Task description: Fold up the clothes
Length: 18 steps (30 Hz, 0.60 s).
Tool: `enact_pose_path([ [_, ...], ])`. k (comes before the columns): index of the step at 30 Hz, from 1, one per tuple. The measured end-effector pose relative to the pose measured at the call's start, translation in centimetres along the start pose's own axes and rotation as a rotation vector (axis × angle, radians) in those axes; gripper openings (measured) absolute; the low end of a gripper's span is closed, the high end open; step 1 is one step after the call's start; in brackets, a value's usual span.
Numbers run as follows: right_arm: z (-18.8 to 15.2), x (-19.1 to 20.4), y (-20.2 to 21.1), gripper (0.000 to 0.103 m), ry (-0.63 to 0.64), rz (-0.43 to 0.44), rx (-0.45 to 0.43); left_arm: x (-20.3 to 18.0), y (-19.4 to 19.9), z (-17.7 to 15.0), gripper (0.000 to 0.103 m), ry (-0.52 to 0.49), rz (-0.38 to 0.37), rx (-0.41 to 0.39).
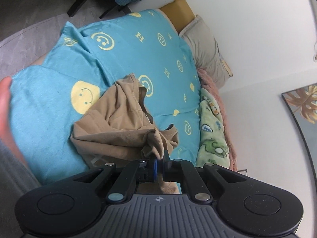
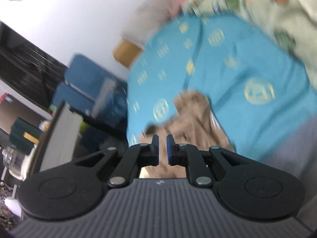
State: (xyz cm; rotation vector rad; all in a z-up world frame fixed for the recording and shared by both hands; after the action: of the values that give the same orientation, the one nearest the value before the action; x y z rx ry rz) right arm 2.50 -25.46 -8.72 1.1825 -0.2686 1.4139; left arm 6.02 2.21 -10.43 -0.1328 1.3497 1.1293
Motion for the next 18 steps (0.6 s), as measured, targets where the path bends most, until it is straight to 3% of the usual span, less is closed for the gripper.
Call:
enact_pose_path([
  [4, -3.7, -1.3, -0.1, 0.013, -0.137, 0.035, 0.166, -0.1, 0.1, -0.3, 0.004, -0.025, -0.005, 0.014],
  [5, -4.2, -1.2, 0.4, 0.024, -0.150, 0.044, 0.175, -0.1, 0.2, -0.4, 0.004, -0.026, -0.005, 0.017],
  [6, -4.6, -0.8, 1.0, 0.048, -0.161, 0.059, 0.170, -0.1, 0.4, -0.6, 0.004, -0.027, -0.007, 0.020],
  [7, -5.0, -0.5, 1.6, 0.063, -0.172, 0.075, 0.165, -0.1, 0.6, -0.6, 0.004, -0.030, -0.009, 0.019],
  [8, -5.3, -0.1, 2.3, 0.085, -0.198, 0.099, 0.152, -0.2, 0.7, -0.7, 0.004, -0.034, -0.010, 0.018],
  [14, -8.9, 0.6, 3.2, 0.088, -0.387, 0.115, 0.225, 0.0, 1.9, -0.8, 0.004, -0.029, -0.017, -0.006],
  [16, -9.7, -0.6, 2.2, 0.086, -0.421, 0.052, 0.234, 0.2, 2.3, -0.8, 0.004, -0.015, -0.021, -0.013],
  [18, -9.2, -2.3, 1.7, 0.084, -0.485, 0.007, 0.170, 0.3, 2.8, -0.8, 0.004, -0.004, -0.025, -0.022],
])
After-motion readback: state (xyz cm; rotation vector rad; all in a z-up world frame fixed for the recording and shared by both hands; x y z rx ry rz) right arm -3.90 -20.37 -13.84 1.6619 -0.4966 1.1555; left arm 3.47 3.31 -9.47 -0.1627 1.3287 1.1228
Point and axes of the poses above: each gripper's, at about its wrist camera, not at the fingertips, and y roughly against the way its jaws point, x to its left, z to its top, the point moved 9 cm from there along -y, roughly the way its jaws point, and after that the axes turned 6 degrees about -x, right-handed, at the moved point
